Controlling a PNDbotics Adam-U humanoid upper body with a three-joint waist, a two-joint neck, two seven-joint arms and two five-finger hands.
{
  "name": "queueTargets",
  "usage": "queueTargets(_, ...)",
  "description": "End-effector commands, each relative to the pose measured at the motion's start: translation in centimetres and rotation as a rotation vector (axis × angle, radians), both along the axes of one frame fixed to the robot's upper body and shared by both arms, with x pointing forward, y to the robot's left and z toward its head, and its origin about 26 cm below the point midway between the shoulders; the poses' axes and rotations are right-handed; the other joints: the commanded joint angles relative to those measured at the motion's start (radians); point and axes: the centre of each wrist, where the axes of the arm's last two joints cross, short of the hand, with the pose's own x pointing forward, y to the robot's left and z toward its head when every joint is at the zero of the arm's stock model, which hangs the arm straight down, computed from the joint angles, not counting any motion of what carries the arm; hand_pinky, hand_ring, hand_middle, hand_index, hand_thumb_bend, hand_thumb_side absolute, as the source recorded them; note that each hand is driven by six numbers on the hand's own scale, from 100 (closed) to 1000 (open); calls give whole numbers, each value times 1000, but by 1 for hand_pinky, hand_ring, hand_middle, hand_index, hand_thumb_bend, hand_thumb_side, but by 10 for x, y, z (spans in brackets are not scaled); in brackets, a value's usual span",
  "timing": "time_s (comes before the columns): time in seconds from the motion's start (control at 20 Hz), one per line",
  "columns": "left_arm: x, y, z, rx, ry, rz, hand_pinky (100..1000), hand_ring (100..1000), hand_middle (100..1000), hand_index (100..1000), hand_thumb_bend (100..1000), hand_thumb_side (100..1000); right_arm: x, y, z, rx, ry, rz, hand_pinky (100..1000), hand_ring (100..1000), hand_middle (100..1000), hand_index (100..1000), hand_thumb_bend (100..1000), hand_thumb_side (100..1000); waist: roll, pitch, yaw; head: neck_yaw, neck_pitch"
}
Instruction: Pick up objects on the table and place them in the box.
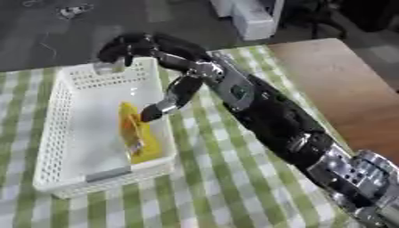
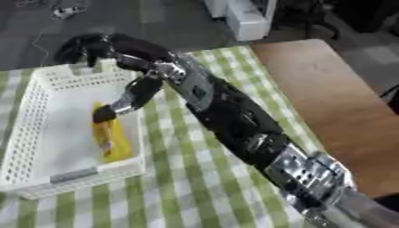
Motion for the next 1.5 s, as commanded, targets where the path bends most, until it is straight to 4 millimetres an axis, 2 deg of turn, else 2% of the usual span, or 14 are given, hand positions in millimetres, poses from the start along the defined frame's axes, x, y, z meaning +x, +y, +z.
queueTargets(0.05, -2, 1, 5, 11, -14, 3, 687, 687, 904, 906, 176, 680, -2, -2, 11, 42, 3, 34, 601, 887, 948, 878, 772, 785, 1, -13, -5, 11, -12)
queueTargets(0.2, -3, 2, 3, 17, -7, 9, 686, 687, 904, 906, 174, 674, -8, -9, 17, 100, 40, 40, 554, 871, 922, 865, 737, 794, -1, -17, -10, 16, -20)
queueTargets(0.4, -4, 5, 2, 17, 1, 22, 685, 686, 904, 906, 174, 673, -29, -42, 36, 249, 98, 34, 496, 845, 885, 851, 698, 815, -5, -24, -17, 32, -30)
queueTargets(0.55, -5, 9, -1, 25, 13, 40, 685, 686, 904, 906, 175, 673, -60, -81, 51, 439, 164, 19, 439, 806, 868, 857, 672, 841, -8, -33, -28, 55, -37)
queueTargets(0.65, -6, 12, -2, 29, 18, 55, 684, 685, 904, 906, 175, 673, -83, -100, 59, 564, 212, 16, 413, 792, 858, 854, 640, 865, -7, -37, -35, 75, -47)
queueTargets(0.8, -7, 15, -5, 34, 25, 76, 683, 684, 905, 906, 174, 673, -119, -119, 69, 750, 288, 20, 318, 770, 841, 841, 623, 880, -4, -42, -46, 102, -74)
queueTargets(0.9, -8, 18, -7, 40, 33, 91, 681, 682, 905, 906, 174, 674, -142, -130, 76, 858, 319, 19, 211, 724, 821, 822, 606, 892, -2, -45, -58, 122, -89)
queueTargets(1.0, -10, 21, -11, 49, 45, 107, 680, 681, 905, 906, 175, 674, -150, -144, 76, 977, 328, 14, 214, 696, 796, 807, 580, 879, 0, -50, -73, 138, -93)
queueTargets(1.1, -11, 24, -13, 58, 52, 121, 679, 680, 905, 906, 174, 674, -153, -155, 71, 1089, 327, 25, 245, 664, 770, 791, 555, 864, 2, -54, -87, 126, -98)
queueTargets(1.2, -12, 26, -16, 64, 55, 135, 678, 679, 905, 906, 175, 674, -154, -162, 64, 1175, 319, 40, 269, 658, 763, 785, 543, 861, 7, -55, -99, 97, -117)
queueTargets(1.25, -13, 27, -17, 67, 58, 140, 678, 679, 905, 906, 175, 674, -154, -164, 59, 1213, 311, 47, 285, 655, 760, 783, 568, 876, 10, -56, -105, 76, -131)
queueTargets(1.35, -13, 29, -18, 71, 59, 148, 678, 680, 905, 906, 175, 674, -155, -168, 53, 1267, 283, 54, 307, 645, 750, 774, 508, 856, 15, -58, -114, 42, -157)
queueTargets(1.4, -14, 29, -18, 71, 59, 151, 679, 680, 905, 906, 175, 674, -155, -168, 52, 1280, 266, 59, 320, 640, 745, 767, 506, 883, 16, -58, -117, 30, -167)
queueTargets(1.5, -14, 30, -20, 74, 58, 157, 679, 680, 905, 906, 175, 674, -155, -170, 52, 1323, 233, 68, 336, 635, 736, 763, 497, 857, 16, -62, -125, 2, -191)
